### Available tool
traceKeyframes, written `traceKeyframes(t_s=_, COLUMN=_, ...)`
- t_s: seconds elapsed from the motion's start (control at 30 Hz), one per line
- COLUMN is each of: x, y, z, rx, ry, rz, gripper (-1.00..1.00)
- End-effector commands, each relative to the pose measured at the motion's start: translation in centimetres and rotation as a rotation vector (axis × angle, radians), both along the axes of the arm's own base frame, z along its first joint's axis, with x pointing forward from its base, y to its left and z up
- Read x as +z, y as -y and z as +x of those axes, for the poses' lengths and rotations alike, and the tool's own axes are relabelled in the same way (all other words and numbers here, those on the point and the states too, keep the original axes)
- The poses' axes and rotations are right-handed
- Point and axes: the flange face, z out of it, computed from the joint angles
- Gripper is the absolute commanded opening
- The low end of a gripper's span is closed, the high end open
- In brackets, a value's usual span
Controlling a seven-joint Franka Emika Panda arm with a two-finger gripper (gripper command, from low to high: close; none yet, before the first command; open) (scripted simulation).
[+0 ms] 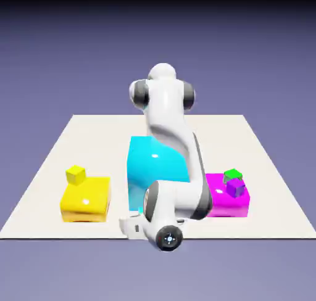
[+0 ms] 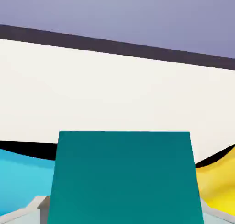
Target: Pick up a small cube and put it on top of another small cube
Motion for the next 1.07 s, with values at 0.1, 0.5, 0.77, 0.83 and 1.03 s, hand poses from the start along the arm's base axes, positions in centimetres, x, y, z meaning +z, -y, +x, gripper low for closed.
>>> traceKeyframes(t_s=0.1, x=2.2, y=5.4, z=-1.8, rx=0.018, ry=-0.005, rz=-0.019, gripper=-1.00)
traceKeyframes(t_s=0.5, x=11.1, y=21.1, z=-11.9, rx=-0.011, ry=-0.003, rz=0.029, gripper=-1.00)
traceKeyframes(t_s=0.77, x=8.4, y=24.5, z=-18.7, rx=-0.024, ry=0.003, rz=0.056, gripper=-1.00)
traceKeyframes(t_s=0.83, x=8.2, y=24.5, z=-18.9, rx=-0.024, ry=0.003, rz=0.056, gripper=1.00)
traceKeyframes(t_s=1.03, x=12.6, y=23.5, z=-14.7, rx=-0.024, ry=0.003, rz=0.056, gripper=1.00)
